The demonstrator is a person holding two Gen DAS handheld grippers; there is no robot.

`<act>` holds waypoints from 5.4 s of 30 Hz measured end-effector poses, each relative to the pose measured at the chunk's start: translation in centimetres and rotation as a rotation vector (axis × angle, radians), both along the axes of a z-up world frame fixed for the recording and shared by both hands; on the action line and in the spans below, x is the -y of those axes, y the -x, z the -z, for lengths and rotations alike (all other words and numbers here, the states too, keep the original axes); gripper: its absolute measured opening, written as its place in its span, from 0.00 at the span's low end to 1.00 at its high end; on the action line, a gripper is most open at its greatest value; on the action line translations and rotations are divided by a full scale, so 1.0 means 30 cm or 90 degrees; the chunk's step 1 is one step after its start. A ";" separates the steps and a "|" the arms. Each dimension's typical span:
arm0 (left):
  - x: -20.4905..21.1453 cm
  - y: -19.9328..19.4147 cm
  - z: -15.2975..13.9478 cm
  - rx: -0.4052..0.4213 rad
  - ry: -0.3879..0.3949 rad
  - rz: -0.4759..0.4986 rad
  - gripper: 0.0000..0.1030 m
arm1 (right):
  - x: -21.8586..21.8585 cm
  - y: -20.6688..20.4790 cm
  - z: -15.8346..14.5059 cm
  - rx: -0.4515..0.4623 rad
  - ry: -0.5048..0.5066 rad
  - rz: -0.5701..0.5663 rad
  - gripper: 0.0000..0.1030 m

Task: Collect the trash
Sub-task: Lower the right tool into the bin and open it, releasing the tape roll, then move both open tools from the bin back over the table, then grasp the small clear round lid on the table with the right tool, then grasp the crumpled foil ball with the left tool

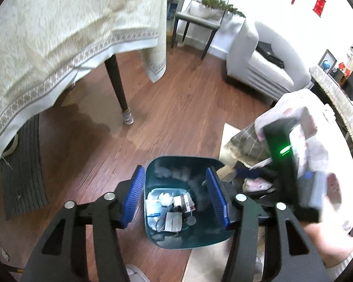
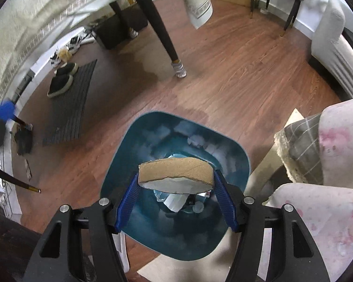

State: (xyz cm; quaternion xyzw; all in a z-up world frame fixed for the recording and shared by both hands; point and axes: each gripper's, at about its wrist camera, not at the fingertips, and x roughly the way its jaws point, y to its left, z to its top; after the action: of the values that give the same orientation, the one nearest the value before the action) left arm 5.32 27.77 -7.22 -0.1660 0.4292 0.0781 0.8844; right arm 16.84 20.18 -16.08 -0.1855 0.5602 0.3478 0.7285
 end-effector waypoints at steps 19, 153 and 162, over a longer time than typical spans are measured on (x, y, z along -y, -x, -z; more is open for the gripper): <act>0.032 0.025 -0.183 0.067 -0.017 0.004 0.34 | -0.026 0.043 0.211 -0.034 0.068 -0.035 0.62; 1.082 -0.634 -0.245 0.117 -0.037 0.306 0.84 | 1.434 -0.282 -0.500 0.208 -0.128 0.383 0.30; 1.150 -0.728 -0.226 0.105 -0.045 0.317 0.84 | 1.506 -0.277 -0.500 0.201 -0.156 0.395 0.30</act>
State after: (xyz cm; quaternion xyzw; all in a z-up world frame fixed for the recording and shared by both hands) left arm 27.16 -6.74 -0.45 -0.0303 0.3802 -0.1409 0.9136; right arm 25.15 -25.01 -1.09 0.0305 0.4248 0.1422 0.8935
